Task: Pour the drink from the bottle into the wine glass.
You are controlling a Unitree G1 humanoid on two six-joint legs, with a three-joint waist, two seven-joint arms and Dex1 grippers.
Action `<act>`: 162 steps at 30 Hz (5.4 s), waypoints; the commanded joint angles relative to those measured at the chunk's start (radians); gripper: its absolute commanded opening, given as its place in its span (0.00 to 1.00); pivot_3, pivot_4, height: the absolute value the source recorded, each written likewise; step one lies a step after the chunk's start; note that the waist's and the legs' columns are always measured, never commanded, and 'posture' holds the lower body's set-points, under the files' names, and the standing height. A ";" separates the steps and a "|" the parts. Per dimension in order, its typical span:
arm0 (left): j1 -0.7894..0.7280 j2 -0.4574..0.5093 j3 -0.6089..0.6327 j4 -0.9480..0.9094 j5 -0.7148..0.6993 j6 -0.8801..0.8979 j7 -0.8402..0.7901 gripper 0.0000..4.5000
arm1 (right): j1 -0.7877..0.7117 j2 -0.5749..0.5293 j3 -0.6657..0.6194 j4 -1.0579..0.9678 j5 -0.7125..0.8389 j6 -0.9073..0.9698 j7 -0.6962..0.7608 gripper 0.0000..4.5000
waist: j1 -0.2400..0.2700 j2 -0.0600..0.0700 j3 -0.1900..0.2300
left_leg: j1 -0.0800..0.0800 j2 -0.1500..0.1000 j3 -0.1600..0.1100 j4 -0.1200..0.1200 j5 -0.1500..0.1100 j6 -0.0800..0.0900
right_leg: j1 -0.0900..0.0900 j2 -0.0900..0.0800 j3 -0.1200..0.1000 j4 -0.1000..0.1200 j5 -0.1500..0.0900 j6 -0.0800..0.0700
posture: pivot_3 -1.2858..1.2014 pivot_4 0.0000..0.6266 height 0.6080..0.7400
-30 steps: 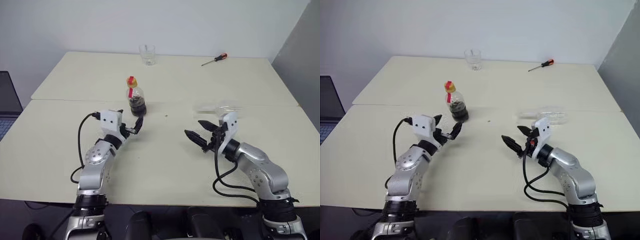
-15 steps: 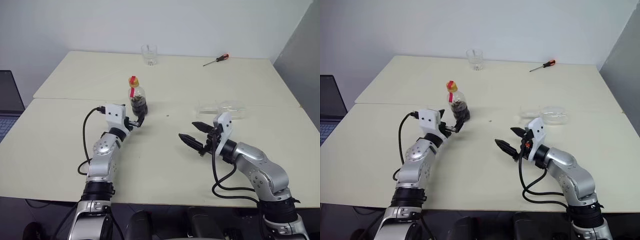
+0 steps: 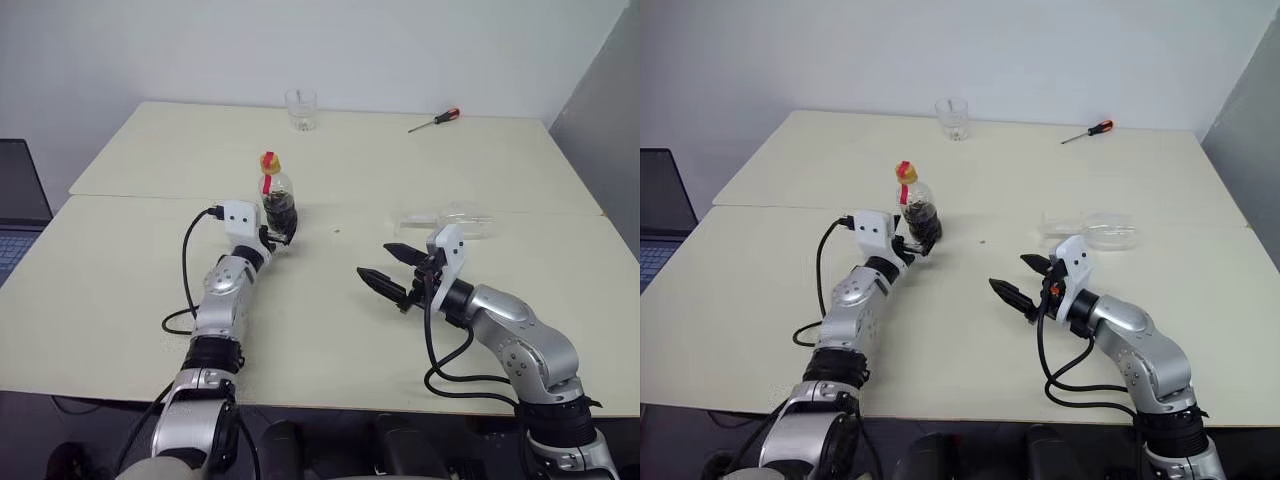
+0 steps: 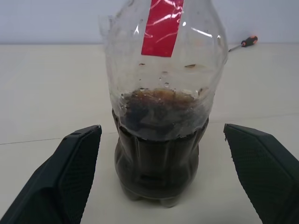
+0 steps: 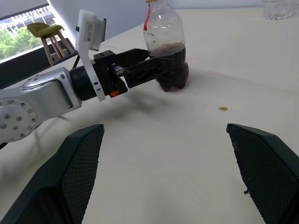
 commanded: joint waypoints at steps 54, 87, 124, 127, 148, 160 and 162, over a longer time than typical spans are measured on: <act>0.241 0.009 -0.212 -0.733 0.059 0.373 -0.060 0.33 | -0.469 -0.033 -0.002 -0.151 0.150 0.495 -0.225 1.00 | 0.002 0.000 0.000 | -0.009 0.001 -0.006 0.008 0.003 0.000 | 0.000 -0.002 -0.016 0.002 0.001 -0.003 | 0.52 0.24 1.00; -0.025 0.241 -0.309 -0.523 -0.236 0.410 -0.918 0.25 | -0.443 -0.238 -0.298 -0.342 0.847 0.589 -0.627 1.00 | -0.001 0.001 0.001 | -0.011 0.002 -0.007 0.007 0.002 0.000 | -0.001 -0.002 -0.016 0.000 -0.001 -0.002 | 0.52 0.24 1.00; -0.119 0.158 -0.338 -0.409 -0.198 0.320 -1.019 0.23 | -0.402 -0.317 -0.091 -0.283 0.868 0.414 -0.690 0.43 | -0.001 0.001 0.001 | -0.011 0.002 -0.008 0.006 0.002 0.001 | -0.002 -0.001 -0.015 0.000 -0.001 -0.002 | 0.52 0.24 1.00; -0.112 0.157 -0.343 -0.403 -0.192 0.319 -1.018 0.23 | -0.398 -0.324 -0.083 -0.287 0.860 0.419 -0.682 0.28 | -0.001 0.001 0.001 | -0.011 0.002 -0.008 0.006 0.002 0.001 | -0.002 -0.001 -0.015 0.000 -0.001 -0.002 | 0.52 0.24 1.00; -0.104 0.133 -0.353 -0.417 -0.184 0.336 -1.016 0.22 | -0.518 -0.381 0.164 0.063 0.344 0.112 0.379 0.28 | -0.002 0.002 0.001 | -0.011 0.002 -0.008 0.008 0.002 0.002 | -0.001 0.000 -0.017 0.001 -0.001 -0.003 | 0.52 0.24 1.00; -0.100 0.137 -0.348 -0.419 -0.177 0.333 -0.998 0.22 | -0.532 -0.293 0.031 0.075 0.389 0.255 0.422 0.50 | 0.002 0.002 0.001 | -0.012 0.002 -0.007 0.009 0.002 0.002 | -0.002 -0.001 -0.016 0.001 0.001 -0.006 | 0.52 0.24 1.00; -0.099 0.137 -0.349 -0.420 -0.177 0.335 -0.997 0.21 | -0.523 -0.295 0.002 0.043 0.411 0.281 0.404 0.67 | 0.002 0.003 0.002 | -0.012 0.002 -0.007 0.009 0.002 0.002 | -0.002 -0.001 -0.017 0.001 0.000 -0.006 | 0.52 0.24 1.00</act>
